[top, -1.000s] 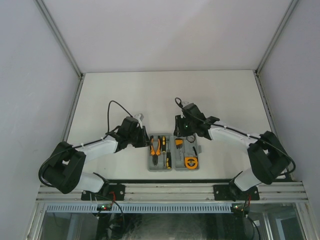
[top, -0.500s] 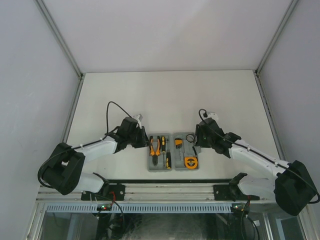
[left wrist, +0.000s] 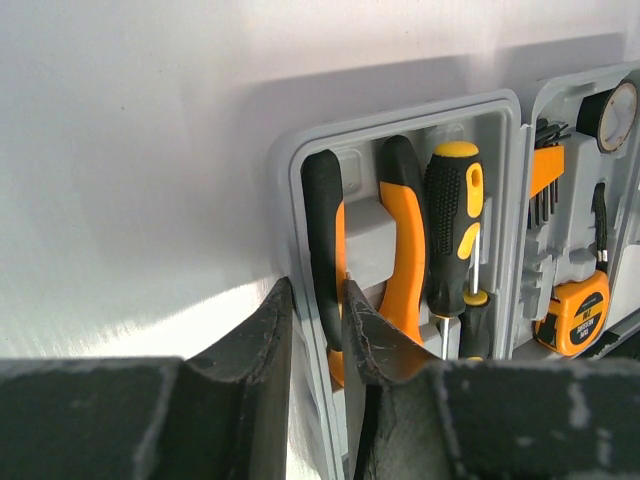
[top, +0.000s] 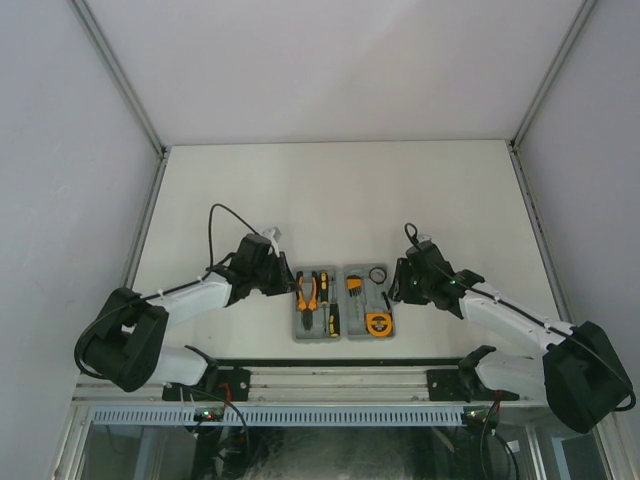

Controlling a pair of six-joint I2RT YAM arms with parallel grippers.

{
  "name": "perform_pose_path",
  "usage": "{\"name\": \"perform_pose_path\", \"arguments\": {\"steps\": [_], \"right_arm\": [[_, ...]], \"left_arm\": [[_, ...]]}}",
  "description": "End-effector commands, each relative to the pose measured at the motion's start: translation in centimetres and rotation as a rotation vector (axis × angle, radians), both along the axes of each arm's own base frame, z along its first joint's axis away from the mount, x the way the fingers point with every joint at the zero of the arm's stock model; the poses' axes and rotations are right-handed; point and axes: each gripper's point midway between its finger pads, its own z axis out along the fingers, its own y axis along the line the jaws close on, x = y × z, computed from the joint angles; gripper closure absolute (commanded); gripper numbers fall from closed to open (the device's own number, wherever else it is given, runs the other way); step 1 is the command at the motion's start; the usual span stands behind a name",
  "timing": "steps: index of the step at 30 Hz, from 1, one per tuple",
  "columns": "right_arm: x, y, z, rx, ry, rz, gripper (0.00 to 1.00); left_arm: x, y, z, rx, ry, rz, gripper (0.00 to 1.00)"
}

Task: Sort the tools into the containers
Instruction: Close the storage box at the center of the board.

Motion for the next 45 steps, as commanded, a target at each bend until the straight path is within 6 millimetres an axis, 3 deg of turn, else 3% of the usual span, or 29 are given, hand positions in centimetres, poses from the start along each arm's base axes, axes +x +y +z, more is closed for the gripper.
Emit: {"name": "perform_pose_path", "arguments": {"steps": [1, 18, 24, 32, 37, 45], "right_arm": [[1.2, 1.0, 0.5, 0.050, -0.035, 0.006, 0.62], [1.7, 0.5, -0.3, 0.014, -0.030, -0.014, 0.87], [1.4, 0.9, -0.2, 0.049, -0.028, -0.017, 1.00], [0.7, 2.1, -0.8, 0.140, 0.005, -0.025, 1.00], [0.4, 3.1, -0.9, 0.202, 0.019, -0.030, 1.00], [0.2, 3.5, -0.9, 0.231, 0.028, -0.026, 1.00]], "left_arm": [[0.5, 0.8, 0.0, 0.023, -0.022, 0.015, 0.79], [-0.2, 0.4, 0.7, -0.026, -0.048, -0.010, 0.54], [-1.1, 0.3, -0.4, -0.045, -0.019, -0.015, 0.54], [-1.6, -0.2, -0.8, -0.093, -0.010, -0.025, 0.66], [-1.4, -0.7, 0.0, -0.117, -0.031, -0.038, 0.71], [-0.9, -1.9, 2.1, -0.200, -0.057, -0.050, 0.71]]}}
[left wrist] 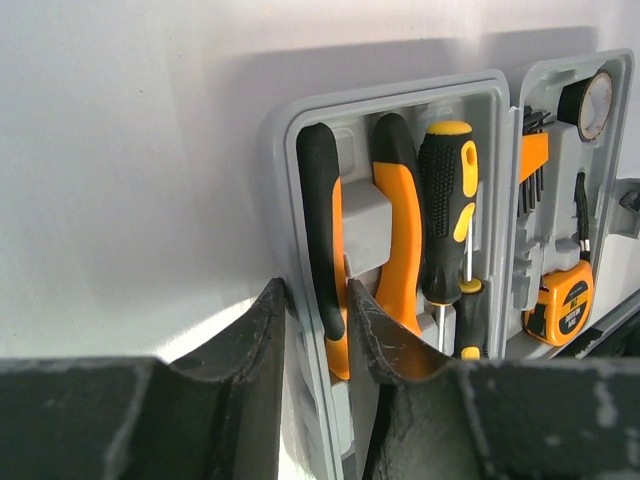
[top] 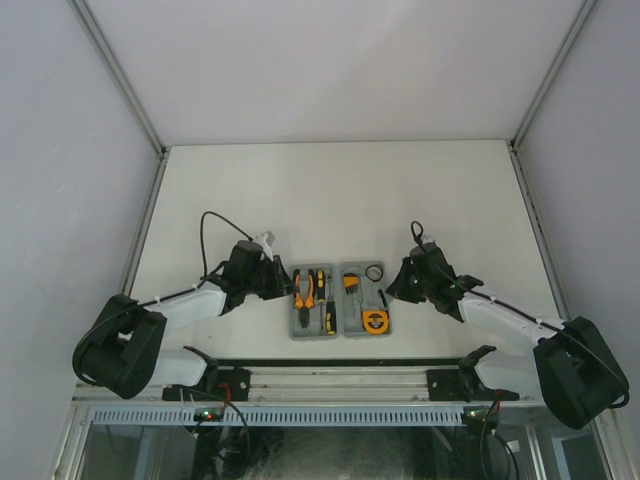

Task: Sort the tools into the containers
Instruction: Close the storage box at the center of the board.

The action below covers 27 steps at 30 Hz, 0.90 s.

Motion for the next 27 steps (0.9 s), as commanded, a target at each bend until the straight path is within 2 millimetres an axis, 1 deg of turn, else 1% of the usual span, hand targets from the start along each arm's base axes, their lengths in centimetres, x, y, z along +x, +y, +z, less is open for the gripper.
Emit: {"name": "perform_pose_path", "arguments": {"steps": [1, 7, 14, 24, 27], "right_arm": [[-1.0, 1.8, -0.1, 0.096, 0.036, 0.027, 1.00], [-1.3, 2.3, -0.1, 0.136, 0.051, 0.018, 1.00], [-1.7, 2.4, -0.6, 0.131, 0.067, 0.014, 1.00], [-2.1, 3.2, -0.8, 0.148, 0.078, 0.034, 1.00], [-2.2, 3.2, -1.1, 0.140, 0.085, 0.036, 1.00]], "left_arm": [[-0.2, -2.3, 2.8, -0.135, -0.038, -0.057, 0.71], [0.2, -2.9, 5.3, -0.197, -0.079, -0.050, 0.69], [0.6, -3.5, 7.9, -0.238, -0.119, -0.061, 0.67], [0.5, -4.0, 9.8, -0.277, -0.147, -0.087, 0.63], [0.7, -3.8, 9.5, -0.263, -0.148, -0.078, 0.62]]}}
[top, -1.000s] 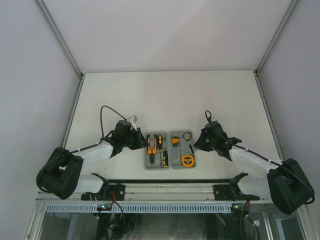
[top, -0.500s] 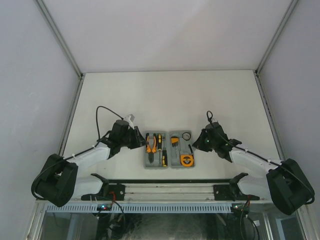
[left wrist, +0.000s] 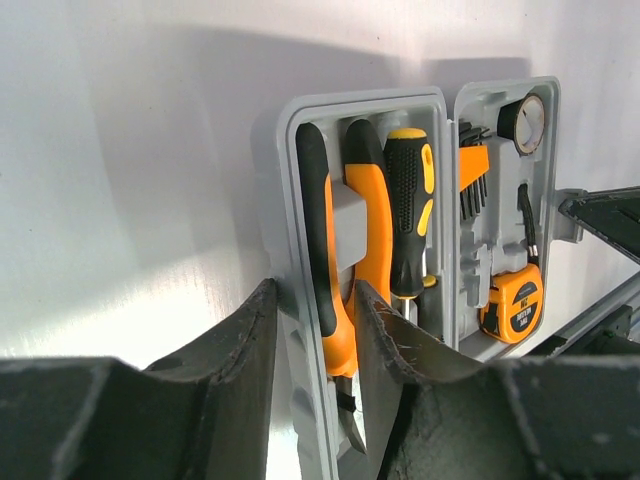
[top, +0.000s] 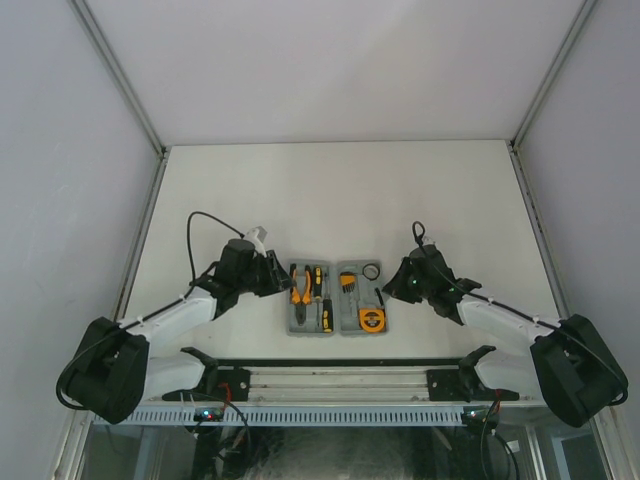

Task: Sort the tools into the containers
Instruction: Close the storage box at the center of the board.

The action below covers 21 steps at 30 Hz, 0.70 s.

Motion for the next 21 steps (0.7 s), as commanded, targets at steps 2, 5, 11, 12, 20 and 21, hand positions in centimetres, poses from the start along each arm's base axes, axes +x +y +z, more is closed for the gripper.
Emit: {"name": "perform_pose_path", "arguments": {"steps": [2, 5, 11, 12, 20, 21], "right_arm": [[-2.5, 1.9, -1.1, 0.056, 0.091, 0.071, 1.00], [-2.4, 1.4, -1.1, 0.034, 0.084, 0.056, 1.00], [-2.5, 0.0, -1.4, -0.037, 0.077, 0.034, 0.97], [-2.5, -0.1, -1.4, -0.043, 0.074, 0.036, 0.97], [-2.1, -0.7, -0.4, -0.058, 0.043, 0.037, 0.84], [-2.1, -0.8, -0.3, -0.055, 0.041, 0.038, 0.83]], "left_arm": [[0.6, -4.1, 5.7, -0.198, -0.090, -0.118, 0.62], [0.8, -3.7, 4.0, -0.163, -0.061, -0.096, 0.62], [1.6, -2.3, 1.1, -0.122, -0.016, -0.033, 0.62], [1.7, -2.1, 0.8, -0.119, -0.012, -0.026, 0.61], [2.0, -1.7, 0.5, -0.113, -0.010, -0.013, 0.58], [2.0, -1.6, 0.4, -0.109, -0.008, -0.012, 0.58]]}}
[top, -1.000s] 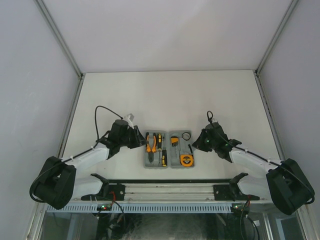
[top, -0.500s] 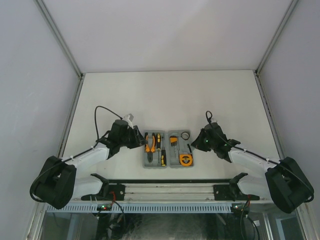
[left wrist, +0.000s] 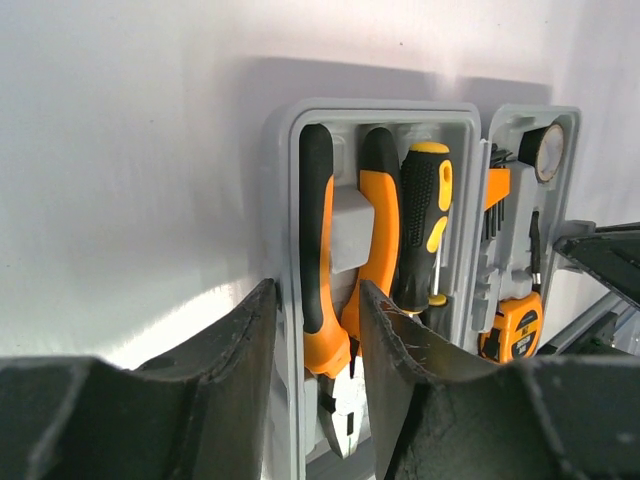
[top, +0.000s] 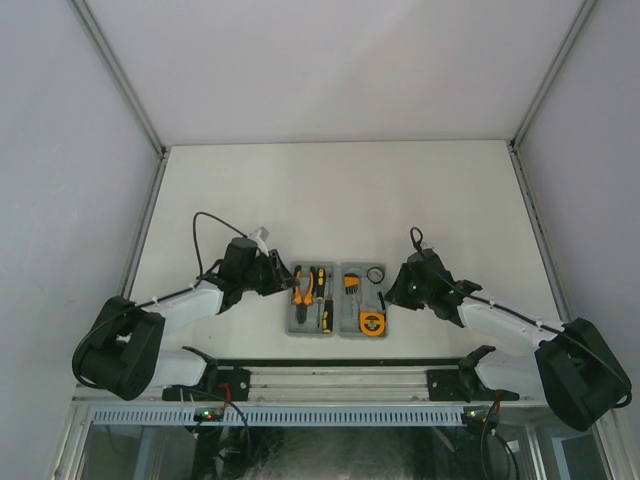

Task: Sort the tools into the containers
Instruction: Close the storage box at the center of the board.

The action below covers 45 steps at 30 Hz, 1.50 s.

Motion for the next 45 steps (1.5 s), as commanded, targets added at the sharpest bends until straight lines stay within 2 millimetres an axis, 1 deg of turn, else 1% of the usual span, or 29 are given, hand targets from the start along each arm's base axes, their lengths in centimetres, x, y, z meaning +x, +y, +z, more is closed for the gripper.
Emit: {"name": "perform_pose_path", "arguments": {"steps": [1, 3, 9, 15, 27, 31, 35, 39, 40, 45], "right_arm": [[-0.8, -0.3, 0.3, -0.006, 0.010, 0.026, 0.81], [-0.8, -0.5, 0.3, -0.006, 0.011, 0.030, 0.78], [-0.8, -0.9, 0.8, -0.010, -0.005, 0.024, 0.75], [-0.5, -1.3, 1.5, -0.008, -0.033, 0.009, 0.74], [-0.5, -1.1, 0.8, -0.012, -0.013, 0.018, 0.85], [-0.5, -1.3, 0.9, -0.014, -0.021, 0.014, 0.91], [-0.4, -1.2, 0.9, -0.011, -0.029, 0.016, 0.99], [-0.4, -1.0, 0.9, 0.005, -0.031, 0.017, 1.00], [-0.4, -1.0, 0.8, 0.007, -0.030, 0.018, 1.00], [-0.5, -1.0, 0.6, 0.006, -0.025, 0.020, 1.00]], "left_arm": [[1.1, -1.5, 2.5, -0.090, -0.071, -0.033, 0.57], [1.0, -1.5, 2.4, -0.088, -0.068, -0.034, 0.57], [0.9, -1.4, 2.3, -0.085, -0.066, -0.030, 0.57], [0.9, -1.3, 2.2, -0.080, -0.065, -0.032, 0.57], [0.7, -1.2, 2.1, -0.079, -0.063, -0.037, 0.57], [0.7, -1.1, 2.1, -0.079, -0.063, -0.036, 0.56], [0.7, -1.1, 2.3, -0.082, -0.071, -0.034, 0.49], [0.6, -0.7, 2.7, -0.080, -0.080, -0.024, 0.41], [0.5, -0.6, 2.8, -0.081, -0.084, -0.022, 0.41], [-0.5, 0.2, 2.4, -0.069, -0.081, -0.013, 0.40]]}}
